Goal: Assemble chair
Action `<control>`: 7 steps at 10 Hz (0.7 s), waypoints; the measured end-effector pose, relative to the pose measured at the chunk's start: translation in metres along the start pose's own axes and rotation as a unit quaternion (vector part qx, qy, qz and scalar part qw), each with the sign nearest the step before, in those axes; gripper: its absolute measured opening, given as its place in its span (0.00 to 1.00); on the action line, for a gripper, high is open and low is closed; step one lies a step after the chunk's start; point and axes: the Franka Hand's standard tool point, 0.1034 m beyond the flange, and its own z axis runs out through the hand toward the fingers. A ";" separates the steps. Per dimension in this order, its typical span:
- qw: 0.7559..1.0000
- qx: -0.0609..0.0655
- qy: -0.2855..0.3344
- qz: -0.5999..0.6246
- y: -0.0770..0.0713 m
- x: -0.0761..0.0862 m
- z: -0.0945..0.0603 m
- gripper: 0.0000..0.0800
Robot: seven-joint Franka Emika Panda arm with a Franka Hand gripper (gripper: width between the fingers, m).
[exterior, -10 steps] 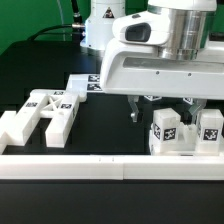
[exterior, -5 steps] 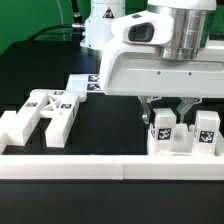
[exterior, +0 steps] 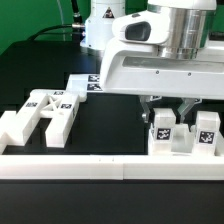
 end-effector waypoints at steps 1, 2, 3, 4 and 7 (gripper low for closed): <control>0.999 0.000 0.000 0.032 0.000 0.000 0.000 0.37; 0.998 0.000 0.000 0.068 0.000 0.000 0.000 0.37; 0.997 0.000 -0.002 0.081 0.000 -0.001 0.000 0.37; 0.993 -0.001 -0.007 0.121 0.001 -0.003 -0.001 0.37; 0.977 -0.007 -0.030 0.209 0.006 -0.011 -0.003 0.37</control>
Offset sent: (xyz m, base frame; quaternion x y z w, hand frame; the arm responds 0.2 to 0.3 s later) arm 0.0000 0.0000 0.0000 0.0000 0.0000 0.1938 0.9810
